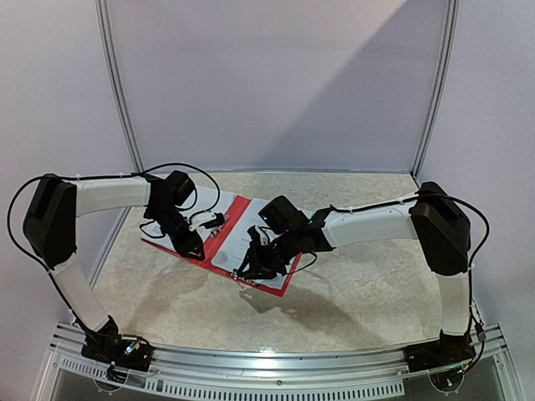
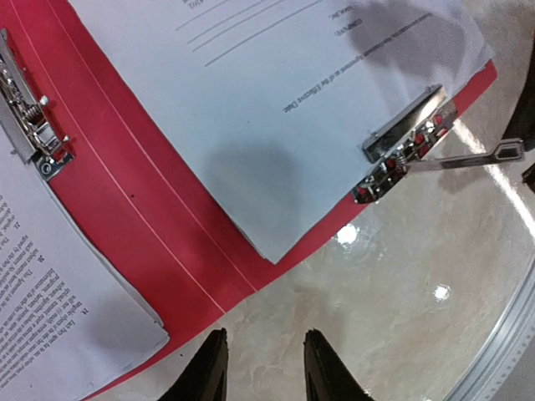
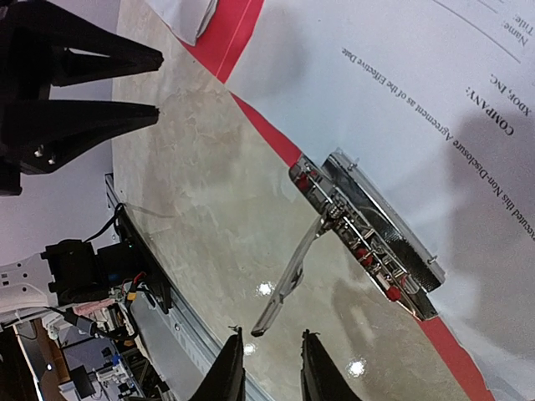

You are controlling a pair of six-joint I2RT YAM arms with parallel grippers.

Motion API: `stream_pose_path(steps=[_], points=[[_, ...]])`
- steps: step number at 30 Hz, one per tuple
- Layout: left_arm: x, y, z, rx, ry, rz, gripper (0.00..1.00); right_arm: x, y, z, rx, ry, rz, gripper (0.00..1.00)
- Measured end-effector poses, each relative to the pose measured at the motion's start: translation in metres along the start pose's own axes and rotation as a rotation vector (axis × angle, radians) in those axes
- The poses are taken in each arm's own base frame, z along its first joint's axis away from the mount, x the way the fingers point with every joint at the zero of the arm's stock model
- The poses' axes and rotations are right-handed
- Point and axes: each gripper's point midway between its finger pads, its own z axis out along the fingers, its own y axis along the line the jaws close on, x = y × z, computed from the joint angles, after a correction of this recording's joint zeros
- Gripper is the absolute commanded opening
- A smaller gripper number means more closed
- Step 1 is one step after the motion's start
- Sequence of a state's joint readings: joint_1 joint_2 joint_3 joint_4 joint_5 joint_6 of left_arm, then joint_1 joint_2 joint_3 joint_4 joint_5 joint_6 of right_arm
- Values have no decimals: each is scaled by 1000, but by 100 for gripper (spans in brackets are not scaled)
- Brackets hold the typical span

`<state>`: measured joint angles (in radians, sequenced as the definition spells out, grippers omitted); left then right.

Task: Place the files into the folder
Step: Close the spring clip on the folder with some files, then clamp the file and folder with some files.

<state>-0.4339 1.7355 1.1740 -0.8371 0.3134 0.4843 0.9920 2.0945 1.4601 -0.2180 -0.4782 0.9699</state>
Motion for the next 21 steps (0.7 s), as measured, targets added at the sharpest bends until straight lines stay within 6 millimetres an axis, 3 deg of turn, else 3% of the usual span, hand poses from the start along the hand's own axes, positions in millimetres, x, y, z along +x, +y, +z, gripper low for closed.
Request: stream_pose_path(steps=[8,14,21], points=[[2,5,11,-9,10,-2,31,-3,3,-1,0,-7,10,29],[2,6,12,-9,9,-2,31,-11,12,-5,-18,-26,-6,17],[2,7,15,-8,12,-5,31,-17,6,-5,-8,-36,3,12]])
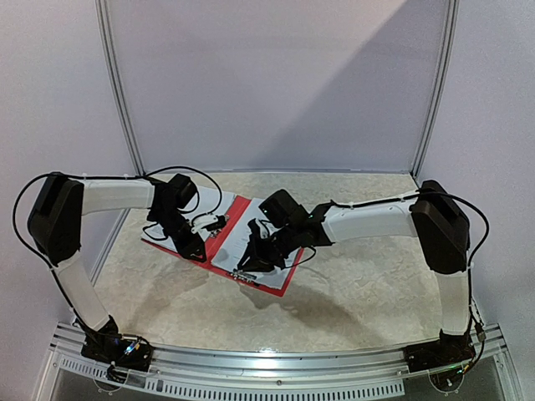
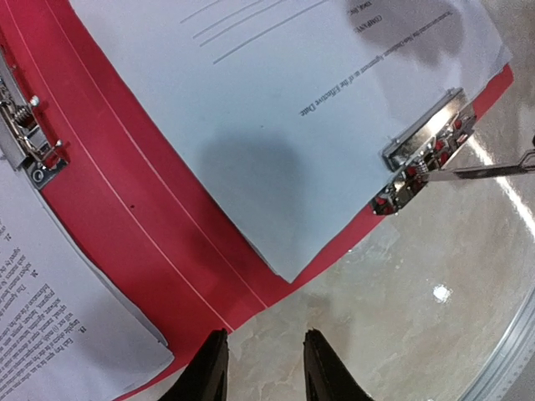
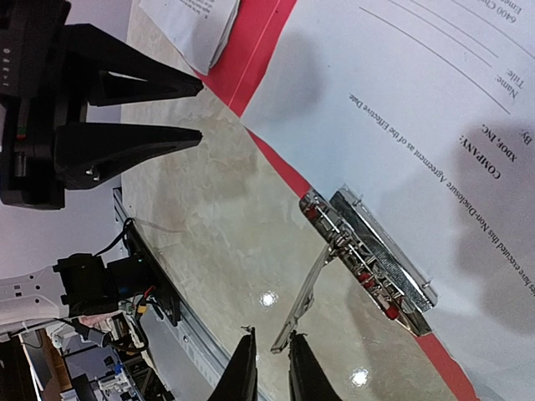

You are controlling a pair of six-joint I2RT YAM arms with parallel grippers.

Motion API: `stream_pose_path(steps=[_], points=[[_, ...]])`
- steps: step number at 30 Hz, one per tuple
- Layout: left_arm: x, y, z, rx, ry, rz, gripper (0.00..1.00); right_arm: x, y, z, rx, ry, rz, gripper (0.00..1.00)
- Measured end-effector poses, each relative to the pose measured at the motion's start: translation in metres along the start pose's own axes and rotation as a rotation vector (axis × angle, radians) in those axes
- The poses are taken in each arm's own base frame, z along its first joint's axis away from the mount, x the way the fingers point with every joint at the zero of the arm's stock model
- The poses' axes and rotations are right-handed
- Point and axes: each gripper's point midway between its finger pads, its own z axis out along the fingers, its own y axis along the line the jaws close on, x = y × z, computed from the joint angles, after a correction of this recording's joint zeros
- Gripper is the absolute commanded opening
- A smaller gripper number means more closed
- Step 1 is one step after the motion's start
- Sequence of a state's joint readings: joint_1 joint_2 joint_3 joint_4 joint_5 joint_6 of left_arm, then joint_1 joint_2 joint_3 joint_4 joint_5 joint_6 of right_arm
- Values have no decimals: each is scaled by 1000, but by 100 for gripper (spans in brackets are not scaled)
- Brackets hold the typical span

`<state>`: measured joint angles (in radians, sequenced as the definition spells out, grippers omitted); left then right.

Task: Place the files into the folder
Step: Clamp the file and folder with some files.

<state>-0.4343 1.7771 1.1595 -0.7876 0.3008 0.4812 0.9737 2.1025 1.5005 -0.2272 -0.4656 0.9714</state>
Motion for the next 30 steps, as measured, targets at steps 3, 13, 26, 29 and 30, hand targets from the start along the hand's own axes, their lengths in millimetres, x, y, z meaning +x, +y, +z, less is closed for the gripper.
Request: stream_pose_path(steps=[3,13,26,29,30], points=[[0,0,1,0,-1,1,31,0,-4,2,6,3,2,10],[1,2,5,0,7,-2,31,-2,-11,2,24,5,11,4],[11,19,22,-76,81,5,30,6,-28,5,57,25,-16,3],[14,19,27,-78,100,12,30,7,-32,5,69,26,-30,2],[14,19,28,-80,106,15,30,7,-33,5,74,27,-34,2]])
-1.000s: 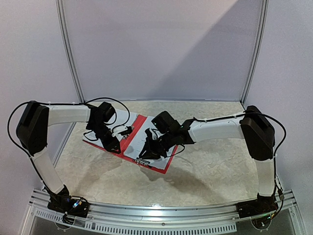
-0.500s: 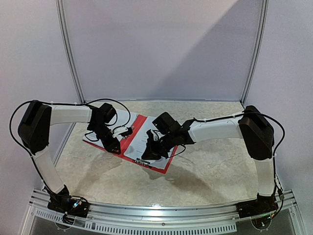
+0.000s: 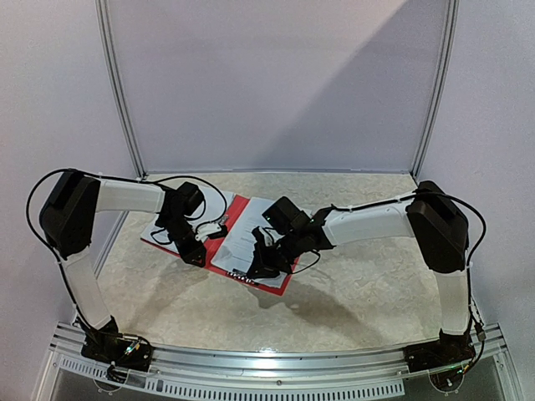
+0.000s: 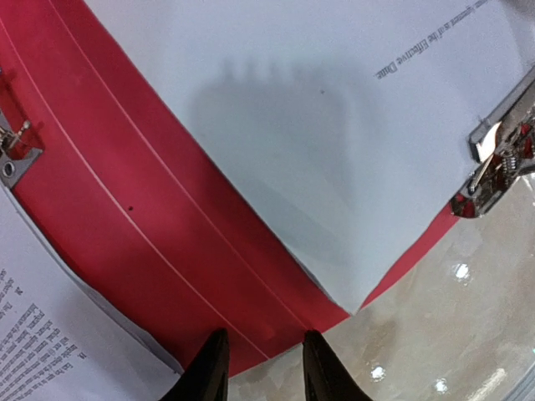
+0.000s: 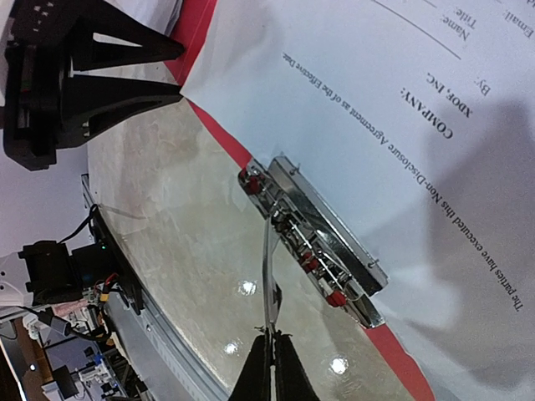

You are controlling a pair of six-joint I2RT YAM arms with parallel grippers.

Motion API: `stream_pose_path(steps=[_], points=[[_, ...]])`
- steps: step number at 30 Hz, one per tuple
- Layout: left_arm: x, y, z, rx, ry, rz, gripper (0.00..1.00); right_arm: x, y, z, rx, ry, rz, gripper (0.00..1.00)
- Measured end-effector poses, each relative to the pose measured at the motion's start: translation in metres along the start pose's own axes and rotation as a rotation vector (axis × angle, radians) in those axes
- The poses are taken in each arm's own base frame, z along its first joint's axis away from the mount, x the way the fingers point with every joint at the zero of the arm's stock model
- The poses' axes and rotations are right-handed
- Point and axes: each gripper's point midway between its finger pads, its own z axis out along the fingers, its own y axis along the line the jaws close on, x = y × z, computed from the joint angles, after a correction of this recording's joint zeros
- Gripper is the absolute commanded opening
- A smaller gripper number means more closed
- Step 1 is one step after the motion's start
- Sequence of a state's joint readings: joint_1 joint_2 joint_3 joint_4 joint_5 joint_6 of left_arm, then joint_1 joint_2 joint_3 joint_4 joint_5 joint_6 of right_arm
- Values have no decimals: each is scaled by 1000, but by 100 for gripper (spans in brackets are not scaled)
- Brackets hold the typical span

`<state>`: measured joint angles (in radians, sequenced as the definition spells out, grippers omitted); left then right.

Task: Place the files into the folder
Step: Clamp the file and folder with some files.

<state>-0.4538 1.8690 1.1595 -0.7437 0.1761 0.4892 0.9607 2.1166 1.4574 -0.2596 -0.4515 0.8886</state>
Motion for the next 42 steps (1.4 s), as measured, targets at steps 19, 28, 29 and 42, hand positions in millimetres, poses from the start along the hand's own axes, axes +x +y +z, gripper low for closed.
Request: stream_pose_path(steps=[19,28,29,42], points=[[-1,-1,3,0,7,7,30,6,-19,6,62,19,-93,1],[-7,-3,5,1,2,25,30,8,-22,8,70,29,-122,1],[-7,-3,5,0,2,29,30,8,-23,8,71,30,-125,1],[-10,-5,6,-11,5,55,29,8,-28,10,79,38,-146,1]])
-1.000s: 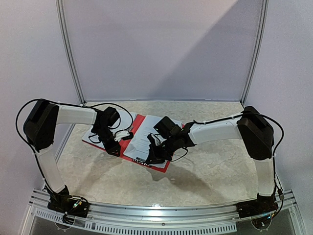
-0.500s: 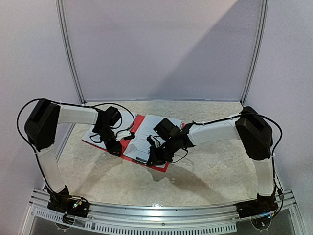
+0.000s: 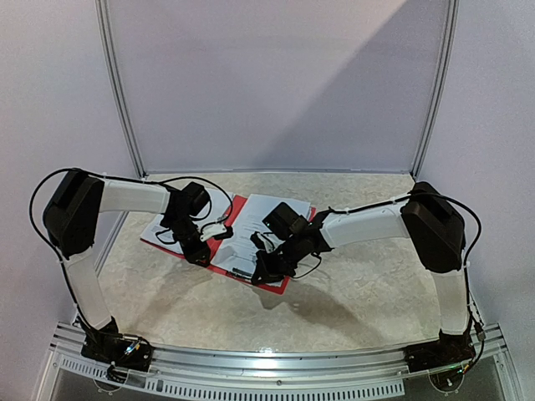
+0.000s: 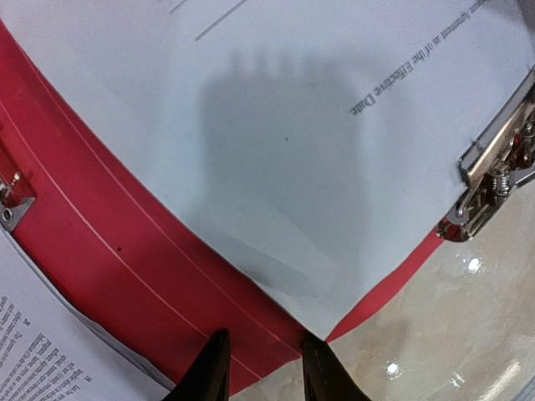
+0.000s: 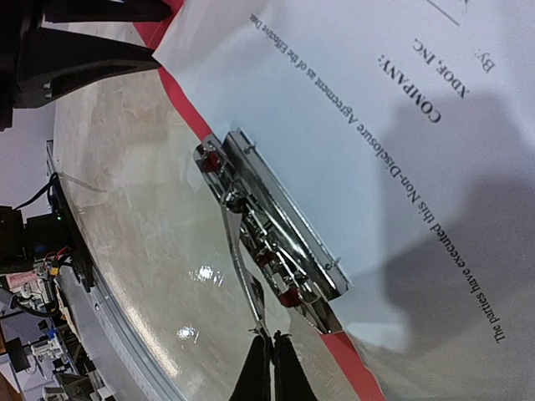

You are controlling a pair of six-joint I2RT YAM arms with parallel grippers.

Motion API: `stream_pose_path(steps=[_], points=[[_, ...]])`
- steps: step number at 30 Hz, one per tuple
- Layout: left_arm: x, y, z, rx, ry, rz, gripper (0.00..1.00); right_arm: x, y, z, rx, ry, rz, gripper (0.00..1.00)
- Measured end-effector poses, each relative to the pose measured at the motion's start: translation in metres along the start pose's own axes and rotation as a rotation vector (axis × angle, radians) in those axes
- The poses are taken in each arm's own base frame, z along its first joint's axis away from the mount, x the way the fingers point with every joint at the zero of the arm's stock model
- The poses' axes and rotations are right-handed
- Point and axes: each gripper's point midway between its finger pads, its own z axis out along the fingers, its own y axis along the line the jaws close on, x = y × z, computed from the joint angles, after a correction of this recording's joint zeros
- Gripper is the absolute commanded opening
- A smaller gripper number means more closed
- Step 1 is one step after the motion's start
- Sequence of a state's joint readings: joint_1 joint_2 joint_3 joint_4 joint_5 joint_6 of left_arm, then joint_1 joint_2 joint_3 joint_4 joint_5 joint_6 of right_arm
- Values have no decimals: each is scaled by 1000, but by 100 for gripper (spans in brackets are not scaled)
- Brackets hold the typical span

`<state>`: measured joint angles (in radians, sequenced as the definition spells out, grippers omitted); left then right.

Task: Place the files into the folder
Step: Clamp the file and folder with some files.

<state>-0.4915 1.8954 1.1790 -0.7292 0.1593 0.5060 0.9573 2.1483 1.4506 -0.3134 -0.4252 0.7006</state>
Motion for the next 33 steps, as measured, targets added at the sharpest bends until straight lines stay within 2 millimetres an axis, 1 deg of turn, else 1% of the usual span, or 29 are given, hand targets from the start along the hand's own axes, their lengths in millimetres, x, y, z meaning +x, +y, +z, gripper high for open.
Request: stream_pose_path(steps=[9,20,33], points=[[-6,-3,2,-34,23,55,29,-4,-5,-1,-2,-1,3,1],[-6,-2,2,-41,28,65,29,-3,-13,2,-34,29,22,0],[-6,-2,2,-44,31,68,29,-2,-16,5,-48,37,17,0]])
